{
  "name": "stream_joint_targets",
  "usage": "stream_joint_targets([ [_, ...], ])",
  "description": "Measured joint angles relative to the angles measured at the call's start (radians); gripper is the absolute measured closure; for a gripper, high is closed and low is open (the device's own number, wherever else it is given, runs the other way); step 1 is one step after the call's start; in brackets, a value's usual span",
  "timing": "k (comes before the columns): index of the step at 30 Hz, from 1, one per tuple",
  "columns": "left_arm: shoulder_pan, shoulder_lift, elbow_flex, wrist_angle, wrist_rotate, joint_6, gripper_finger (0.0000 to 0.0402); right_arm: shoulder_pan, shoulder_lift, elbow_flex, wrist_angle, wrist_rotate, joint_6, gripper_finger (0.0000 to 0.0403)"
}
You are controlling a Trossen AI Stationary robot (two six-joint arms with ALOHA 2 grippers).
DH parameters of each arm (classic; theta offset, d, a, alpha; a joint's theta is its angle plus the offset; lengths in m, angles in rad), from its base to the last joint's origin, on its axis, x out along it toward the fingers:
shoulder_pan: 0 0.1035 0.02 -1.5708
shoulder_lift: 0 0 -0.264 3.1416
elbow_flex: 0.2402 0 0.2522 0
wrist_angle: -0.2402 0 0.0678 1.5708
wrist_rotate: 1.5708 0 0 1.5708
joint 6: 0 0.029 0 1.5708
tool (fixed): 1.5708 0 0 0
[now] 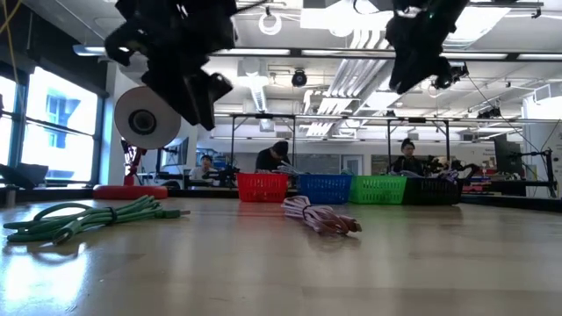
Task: Pick & Place USB Port
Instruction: Put the pink charger cable into the orange bin
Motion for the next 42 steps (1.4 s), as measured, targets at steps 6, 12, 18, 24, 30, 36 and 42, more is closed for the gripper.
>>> stream_joint_targets([
  [6,-0.103,0.0,0.0,0.063,-0.031,0.338,0.0271,0.141,-0.044,0.0,0.001,0.037,0.014,0.0238],
  [12,-0.216,0.001,0.0,0.176,-0.212,0.428,0.0271,0.282,-0.022,0.0,0.002,0.097,0.026,0.0238],
  [18,-0.254,0.002,0.0,0.15,-0.403,0.322,0.0271,0.426,0.023,0.0,0.033,0.079,0.132,0.0238],
  [24,-0.251,0.002,0.0,0.033,-0.725,0.063,0.0271,0.59,0.115,0.0,0.105,0.127,0.341,0.0238],
  [30,-0.251,-0.006,0.0,-0.17,-0.893,-0.114,0.0271,0.738,0.269,0.0,0.265,0.137,0.488,0.0238],
  [36,-0.251,-0.019,-0.001,-0.38,-0.838,-0.306,0.0271,0.803,0.447,0.0,0.472,0.042,0.533,0.0238],
  [42,-0.251,-0.035,-0.001,-0.473,-0.733,-0.412,0.0271,0.798,0.587,0.0,0.529,-0.023,0.519,0.0238],
])
